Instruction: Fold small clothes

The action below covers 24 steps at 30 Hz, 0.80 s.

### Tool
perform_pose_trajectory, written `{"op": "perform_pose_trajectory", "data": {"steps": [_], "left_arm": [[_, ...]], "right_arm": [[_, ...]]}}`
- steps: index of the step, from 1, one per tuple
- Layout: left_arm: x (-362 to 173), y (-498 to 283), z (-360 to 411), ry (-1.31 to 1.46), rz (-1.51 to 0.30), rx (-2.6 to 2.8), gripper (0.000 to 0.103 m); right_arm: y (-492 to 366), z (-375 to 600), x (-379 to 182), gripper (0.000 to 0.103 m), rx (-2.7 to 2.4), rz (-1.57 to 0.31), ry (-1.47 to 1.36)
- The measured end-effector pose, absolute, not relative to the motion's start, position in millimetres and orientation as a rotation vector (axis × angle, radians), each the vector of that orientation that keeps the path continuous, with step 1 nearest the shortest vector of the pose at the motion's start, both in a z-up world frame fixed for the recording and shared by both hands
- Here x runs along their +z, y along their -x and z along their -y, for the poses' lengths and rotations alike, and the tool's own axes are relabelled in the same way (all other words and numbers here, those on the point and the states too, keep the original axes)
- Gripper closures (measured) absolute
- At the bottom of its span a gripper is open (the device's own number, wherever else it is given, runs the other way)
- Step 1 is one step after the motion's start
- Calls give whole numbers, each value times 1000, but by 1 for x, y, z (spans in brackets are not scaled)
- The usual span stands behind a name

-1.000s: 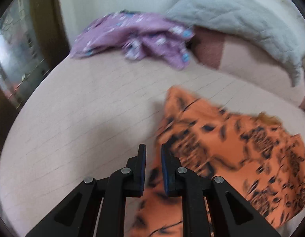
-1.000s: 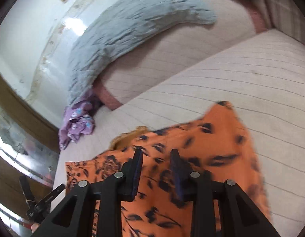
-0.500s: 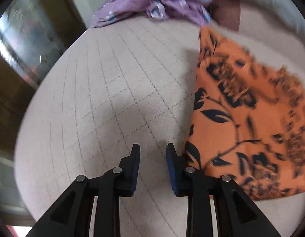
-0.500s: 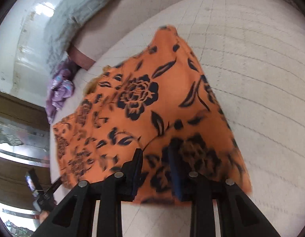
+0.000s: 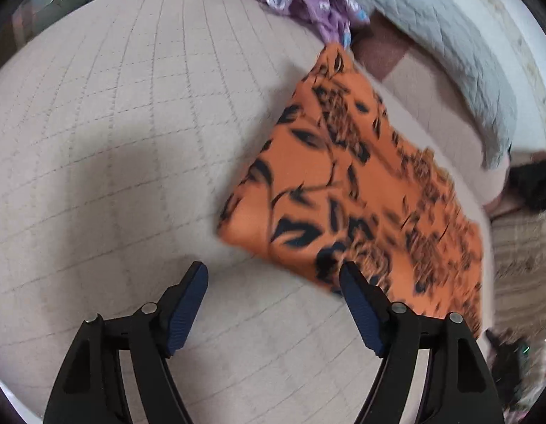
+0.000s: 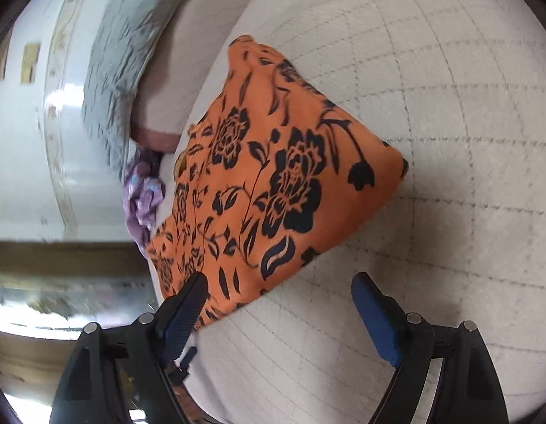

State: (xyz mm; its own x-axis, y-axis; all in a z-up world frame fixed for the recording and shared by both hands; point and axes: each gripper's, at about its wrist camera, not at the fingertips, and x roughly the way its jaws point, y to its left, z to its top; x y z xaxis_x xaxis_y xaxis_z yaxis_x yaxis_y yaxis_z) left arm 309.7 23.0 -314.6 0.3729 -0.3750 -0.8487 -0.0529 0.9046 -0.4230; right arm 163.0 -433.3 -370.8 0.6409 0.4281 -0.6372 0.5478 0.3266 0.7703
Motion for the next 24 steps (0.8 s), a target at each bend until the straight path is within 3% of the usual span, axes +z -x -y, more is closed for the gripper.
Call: {"op": "perform_pose_trajectory", "data": {"steps": [8, 10, 11, 12, 13, 17, 24], "left_arm": [[-328, -335, -28, 665, -989, -117, 22], [-326, -339, -29, 669, -967, -94, 42], [-327, -340, -28, 642, -972, -83, 57], [-327, -340, -29, 628, -975, -85, 64], [-328, -340, -29, 621, -967, -85, 68], [-323, -339, -28, 618, -969, -105, 78], [-286, -315, -23, 555, -915, -132, 80]], "right_arm": [[-178, 453, -388, 17, -176, -762, -1350], [-184, 456, -389, 19, -202, -725, -1330], [-185, 456, -388, 28, -214, -707, -1317], [-189, 455, -386, 39, -233, -701, -1277], [-194, 454, -386, 78, -245, -715, -1247], [-208, 448, -388, 84, -262, -772, -1209], [-187, 437, -337, 87, -225, -667, -1063]]}}
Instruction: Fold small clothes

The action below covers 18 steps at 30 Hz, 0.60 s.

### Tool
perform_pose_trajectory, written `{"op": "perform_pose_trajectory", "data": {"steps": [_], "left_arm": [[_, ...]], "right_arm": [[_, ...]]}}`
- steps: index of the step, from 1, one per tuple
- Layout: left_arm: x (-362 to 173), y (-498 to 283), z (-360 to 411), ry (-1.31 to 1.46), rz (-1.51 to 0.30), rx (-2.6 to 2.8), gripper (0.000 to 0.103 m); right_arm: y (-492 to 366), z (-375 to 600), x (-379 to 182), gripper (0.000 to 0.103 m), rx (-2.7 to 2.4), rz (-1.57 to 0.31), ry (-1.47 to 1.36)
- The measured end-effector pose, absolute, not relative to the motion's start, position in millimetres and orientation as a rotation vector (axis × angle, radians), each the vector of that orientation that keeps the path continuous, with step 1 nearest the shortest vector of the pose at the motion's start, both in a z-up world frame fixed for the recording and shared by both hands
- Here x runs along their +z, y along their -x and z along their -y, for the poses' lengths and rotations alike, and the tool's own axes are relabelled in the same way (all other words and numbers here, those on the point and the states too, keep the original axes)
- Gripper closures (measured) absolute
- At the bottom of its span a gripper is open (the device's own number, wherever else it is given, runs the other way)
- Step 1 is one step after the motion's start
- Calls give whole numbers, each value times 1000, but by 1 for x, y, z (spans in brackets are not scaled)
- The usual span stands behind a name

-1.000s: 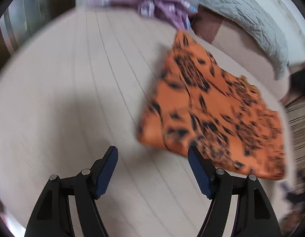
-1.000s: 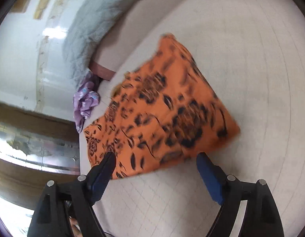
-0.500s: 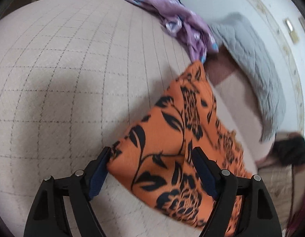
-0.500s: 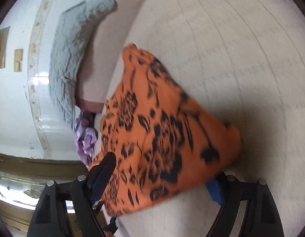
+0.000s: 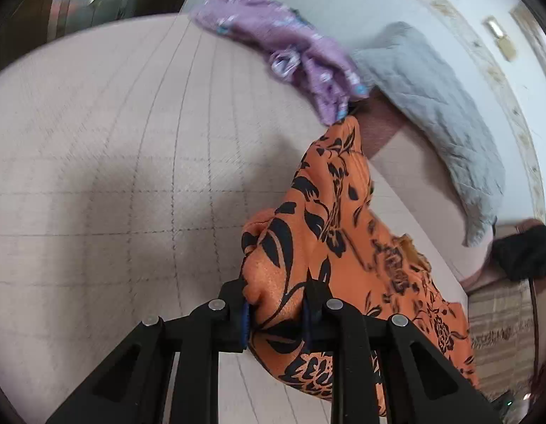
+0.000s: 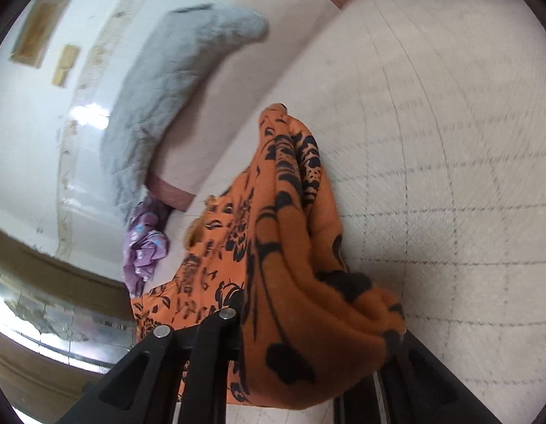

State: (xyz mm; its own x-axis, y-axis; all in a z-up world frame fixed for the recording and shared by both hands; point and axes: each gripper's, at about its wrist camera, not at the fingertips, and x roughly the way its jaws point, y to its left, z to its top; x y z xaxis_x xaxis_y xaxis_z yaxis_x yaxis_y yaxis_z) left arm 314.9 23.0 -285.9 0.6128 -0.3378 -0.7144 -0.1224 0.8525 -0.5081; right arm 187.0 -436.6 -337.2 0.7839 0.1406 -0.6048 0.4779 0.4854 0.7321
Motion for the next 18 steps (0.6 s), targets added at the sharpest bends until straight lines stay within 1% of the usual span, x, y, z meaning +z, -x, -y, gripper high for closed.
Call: {"op": "perform_pose_trajectory", "data": {"steps": [2, 5, 8, 10, 11, 12, 14, 16, 18], "left_arm": [[-272, -292, -24, 513, -897, -155, 80], [-267, -255, -33, 493, -889, -167, 80], [-285, -213, -43, 460, -928, -152, 80], [-307, -186, -46, 409, -985, -139, 79], [-314, -177, -47, 376, -1002, -129, 78], [-315, -170, -50, 360, -998, -129, 77], [-301, -163, -56, 355, -979, -137, 77], [-276, -158, -62, 318, -920, -116, 77], [-247, -153, -63, 233, -807, -65, 77]], "right_arm": [[-170, 434, -325, 87, -223, -647, -1033], [-138, 436, -316, 87, -215, -640, -1050], [-109, 431, -320, 87, -212, -676, -1052], [-85, 424, -331, 86, -219, -736, -1043], [-77, 422, -337, 82, -228, -766, -1042], [-68, 421, -345, 82, -235, -805, -1049], [-56, 426, -349, 74, -252, -827, -1090], [-43, 439, -344, 71, -288, -824, -1129], [-23, 450, -328, 59, -342, -755, -1125]]}}
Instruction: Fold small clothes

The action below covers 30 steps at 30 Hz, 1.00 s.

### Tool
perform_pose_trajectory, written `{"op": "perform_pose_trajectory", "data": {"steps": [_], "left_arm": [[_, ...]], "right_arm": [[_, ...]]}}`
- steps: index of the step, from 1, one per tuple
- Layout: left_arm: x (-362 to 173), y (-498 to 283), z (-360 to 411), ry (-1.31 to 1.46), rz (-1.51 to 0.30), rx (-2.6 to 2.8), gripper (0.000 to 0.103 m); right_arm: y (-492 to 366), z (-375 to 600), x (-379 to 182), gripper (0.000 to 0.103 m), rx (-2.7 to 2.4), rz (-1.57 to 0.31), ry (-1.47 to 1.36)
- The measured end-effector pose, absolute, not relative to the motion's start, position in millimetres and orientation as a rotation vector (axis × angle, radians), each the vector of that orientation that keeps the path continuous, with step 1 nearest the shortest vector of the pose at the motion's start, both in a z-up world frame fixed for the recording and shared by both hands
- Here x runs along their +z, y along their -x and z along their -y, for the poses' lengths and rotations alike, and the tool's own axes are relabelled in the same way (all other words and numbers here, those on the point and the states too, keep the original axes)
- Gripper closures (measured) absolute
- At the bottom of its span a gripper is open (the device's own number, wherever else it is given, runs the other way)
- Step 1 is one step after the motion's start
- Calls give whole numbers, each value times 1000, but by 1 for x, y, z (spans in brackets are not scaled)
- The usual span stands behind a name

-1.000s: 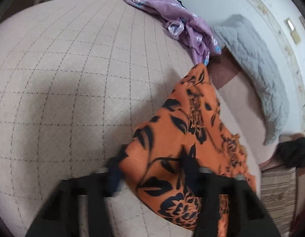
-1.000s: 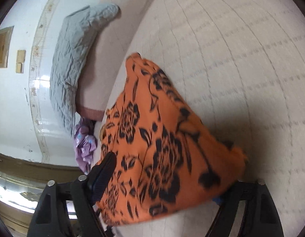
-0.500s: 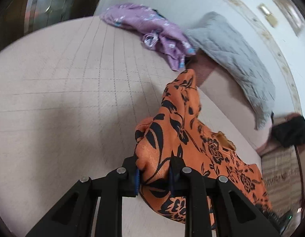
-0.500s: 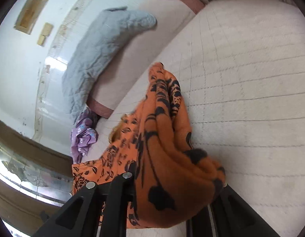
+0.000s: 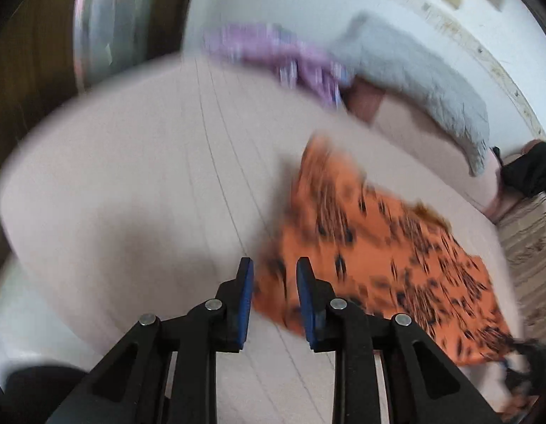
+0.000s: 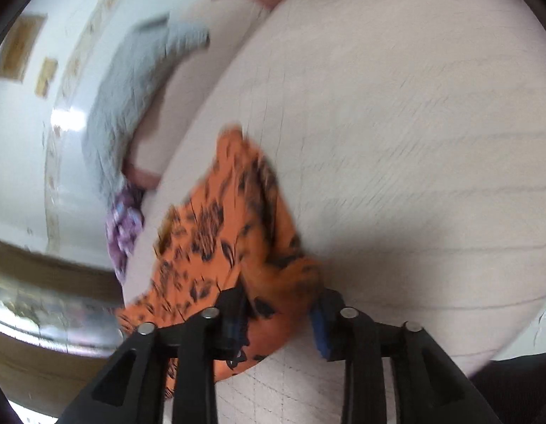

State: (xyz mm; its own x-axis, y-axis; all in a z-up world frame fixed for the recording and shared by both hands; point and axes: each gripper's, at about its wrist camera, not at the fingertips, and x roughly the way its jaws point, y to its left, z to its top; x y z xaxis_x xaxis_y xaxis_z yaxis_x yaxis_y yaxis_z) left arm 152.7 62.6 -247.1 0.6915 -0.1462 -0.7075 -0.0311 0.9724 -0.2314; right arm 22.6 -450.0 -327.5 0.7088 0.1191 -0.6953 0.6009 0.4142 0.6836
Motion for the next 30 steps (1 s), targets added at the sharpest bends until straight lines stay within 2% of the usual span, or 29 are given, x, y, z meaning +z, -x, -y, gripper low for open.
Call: {"op": "perform_pose_trajectory", "data": {"steps": [1, 3, 6, 10, 15, 17, 19, 20, 22, 25, 30], "left_arm": [[-230, -154, -59, 180, -742, -59, 77], [-209, -167, -45, 108, -685, -104, 76], [-203, -207, -19, 67, -709, -154, 74], [-246, -276, 11, 29, -848, -152, 74], [-310, -330, 12, -6, -997, -49, 74], [-326, -342, 7, 15, -1055, -46, 68], [-327, -346, -3, 59, -1037, -27, 54], [-329, -346, -5, 58, -1036, -22, 49], [-329, -344, -12, 80, -1030, -35, 48], [-321, -335, -28, 119, -1020, -46, 49], [-286, -281, -29, 64, -889, -60, 49]], "right_arm": [[-15, 453, -316, 50, -391, -707, -1089], [-13, 457, -289, 49, -428, -601, -998], [-47, 456, -275, 49, -331, -608, -967], [-111, 450, -288, 49, -219, -695, -936], [-173, 454, -315, 49, -144, -798, -973], [-193, 458, -324, 49, -135, -823, -943], [-212, 465, -341, 51, -162, -871, -933], [-217, 469, -352, 63, -184, -908, -933], [-221, 477, -369, 68, -203, -925, -979], [-210, 479, -361, 65, -184, -883, -1019], [-175, 452, -331, 65, -50, -808, -1050]]}}
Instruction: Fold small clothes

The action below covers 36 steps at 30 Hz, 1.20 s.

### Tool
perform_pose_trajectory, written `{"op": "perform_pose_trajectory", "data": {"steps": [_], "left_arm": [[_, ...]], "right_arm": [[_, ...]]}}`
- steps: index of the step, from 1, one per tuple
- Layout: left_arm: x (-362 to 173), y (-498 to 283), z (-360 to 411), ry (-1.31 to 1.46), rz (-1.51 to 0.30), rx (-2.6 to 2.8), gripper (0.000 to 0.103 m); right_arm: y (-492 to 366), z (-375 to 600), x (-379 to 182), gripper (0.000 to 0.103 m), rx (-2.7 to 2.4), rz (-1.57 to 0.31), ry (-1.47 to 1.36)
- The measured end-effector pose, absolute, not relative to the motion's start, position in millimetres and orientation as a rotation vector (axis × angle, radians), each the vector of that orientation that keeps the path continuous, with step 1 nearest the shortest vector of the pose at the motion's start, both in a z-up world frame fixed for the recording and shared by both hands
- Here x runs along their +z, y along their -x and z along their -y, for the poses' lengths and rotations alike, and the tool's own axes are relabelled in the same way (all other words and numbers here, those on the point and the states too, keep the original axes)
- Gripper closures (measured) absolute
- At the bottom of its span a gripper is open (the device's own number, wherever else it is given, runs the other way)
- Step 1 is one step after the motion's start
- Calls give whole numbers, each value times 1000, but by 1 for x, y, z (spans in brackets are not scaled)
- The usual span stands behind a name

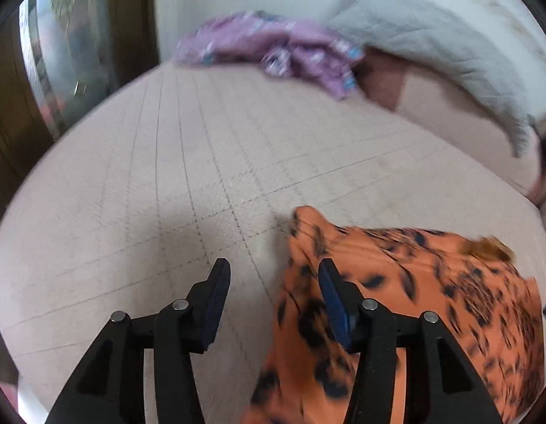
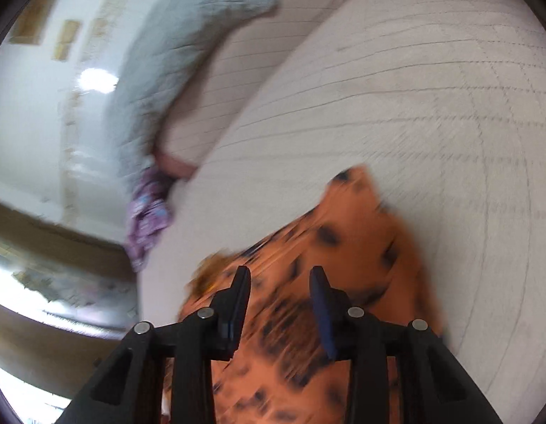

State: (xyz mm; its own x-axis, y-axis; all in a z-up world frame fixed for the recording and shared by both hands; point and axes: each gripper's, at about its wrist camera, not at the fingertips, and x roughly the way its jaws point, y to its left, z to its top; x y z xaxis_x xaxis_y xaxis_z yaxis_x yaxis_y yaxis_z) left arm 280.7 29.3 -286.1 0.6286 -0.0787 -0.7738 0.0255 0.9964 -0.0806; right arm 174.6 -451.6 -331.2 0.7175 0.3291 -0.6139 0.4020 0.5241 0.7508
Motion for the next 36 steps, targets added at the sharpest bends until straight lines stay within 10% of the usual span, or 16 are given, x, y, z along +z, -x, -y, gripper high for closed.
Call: {"op": "perform_pose_trajectory", "data": {"steps": [15, 19, 36], "left_arm": [[-283, -171, -11, -189, -810, -44, 32], [-244, -140, -11, -141, -735, -58, 31], [-158, -85, 18, -130, -573, -33, 28]], "right_arm": [[-63, 358, -332, 63, 39, -902, -868], [-25, 364, -314, 35, 15, -782, -903], [-17, 343, -277, 35, 98, -648, -839]]}}
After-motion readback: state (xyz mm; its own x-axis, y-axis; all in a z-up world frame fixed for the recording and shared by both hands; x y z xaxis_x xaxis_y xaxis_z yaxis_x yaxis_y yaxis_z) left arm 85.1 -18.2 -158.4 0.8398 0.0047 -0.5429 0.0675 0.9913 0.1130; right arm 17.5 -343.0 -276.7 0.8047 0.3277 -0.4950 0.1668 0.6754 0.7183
